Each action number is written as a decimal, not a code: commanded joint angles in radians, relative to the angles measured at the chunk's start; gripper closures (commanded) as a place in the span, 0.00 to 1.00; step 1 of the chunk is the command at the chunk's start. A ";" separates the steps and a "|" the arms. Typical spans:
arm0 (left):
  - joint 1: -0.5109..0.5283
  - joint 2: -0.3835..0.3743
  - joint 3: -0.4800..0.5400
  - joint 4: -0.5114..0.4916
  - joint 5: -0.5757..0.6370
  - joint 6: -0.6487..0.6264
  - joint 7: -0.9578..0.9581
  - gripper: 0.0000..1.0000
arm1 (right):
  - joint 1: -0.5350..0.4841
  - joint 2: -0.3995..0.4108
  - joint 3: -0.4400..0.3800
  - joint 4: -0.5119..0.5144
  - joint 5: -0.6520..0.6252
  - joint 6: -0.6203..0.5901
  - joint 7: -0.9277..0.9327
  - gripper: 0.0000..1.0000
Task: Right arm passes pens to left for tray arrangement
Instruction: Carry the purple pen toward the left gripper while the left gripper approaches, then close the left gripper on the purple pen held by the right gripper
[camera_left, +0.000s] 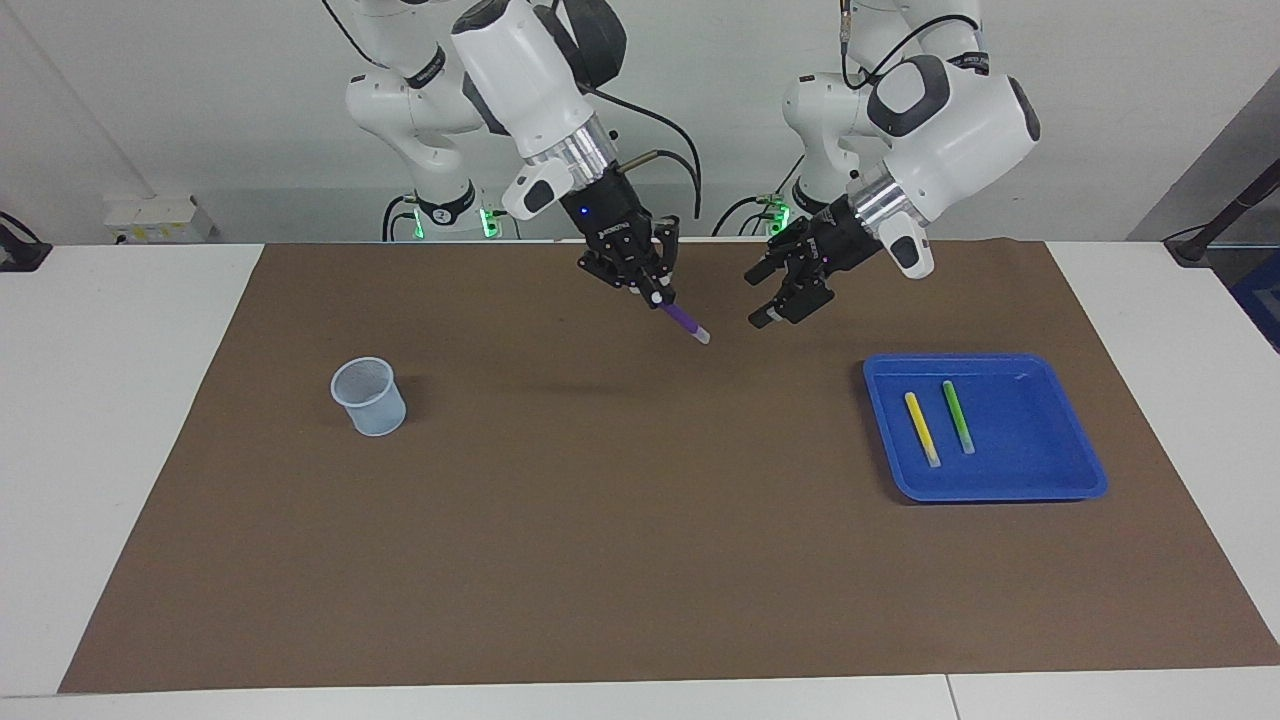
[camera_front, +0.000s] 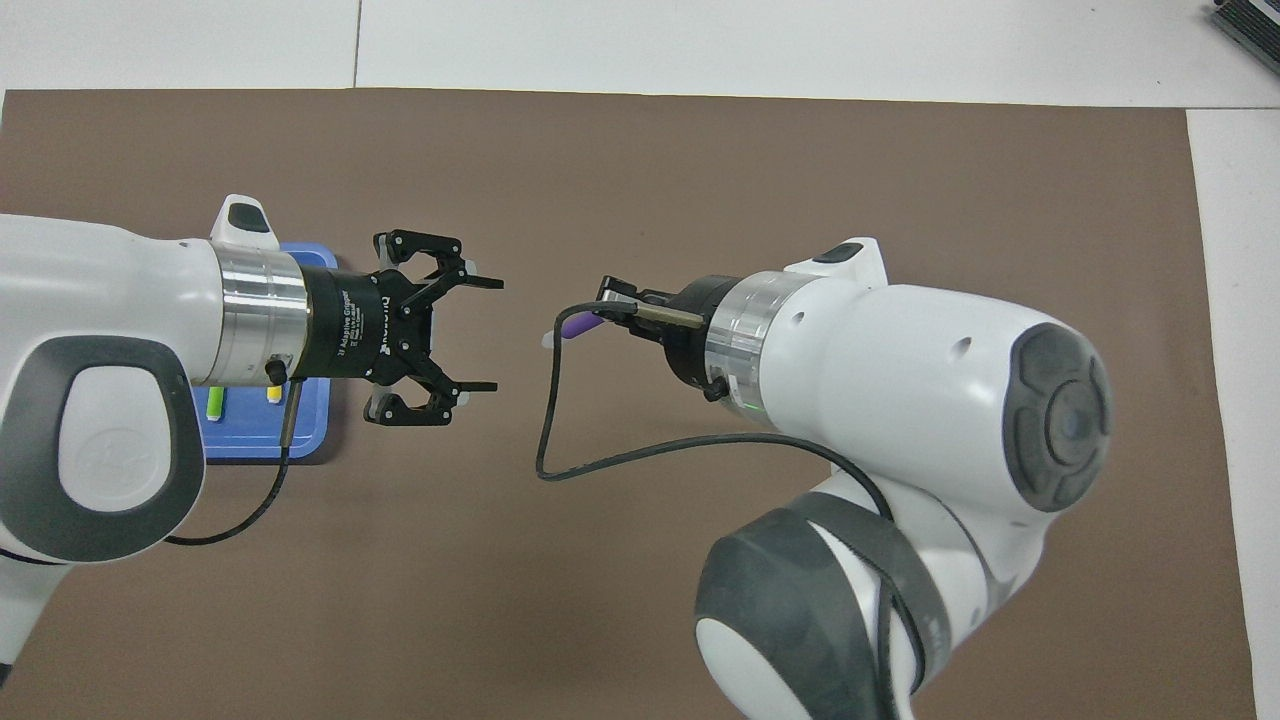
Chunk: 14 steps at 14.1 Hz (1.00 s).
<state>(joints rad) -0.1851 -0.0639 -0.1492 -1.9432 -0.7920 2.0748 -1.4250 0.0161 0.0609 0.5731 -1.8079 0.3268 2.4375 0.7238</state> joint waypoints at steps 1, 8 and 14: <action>-0.072 -0.050 0.013 -0.092 -0.018 0.140 -0.154 0.08 | 0.048 0.011 0.001 -0.030 0.023 0.110 0.129 1.00; -0.105 -0.051 0.014 -0.105 -0.015 0.196 -0.173 0.25 | 0.070 0.014 0.001 -0.041 0.023 0.166 0.194 1.00; -0.094 -0.073 0.014 -0.105 -0.013 0.179 -0.127 0.66 | 0.067 0.019 0.001 -0.041 0.023 0.166 0.172 1.00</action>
<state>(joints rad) -0.2811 -0.1028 -0.1395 -2.0116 -0.7922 2.2544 -1.5812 0.0891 0.0774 0.5691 -1.8378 0.3275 2.5764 0.9183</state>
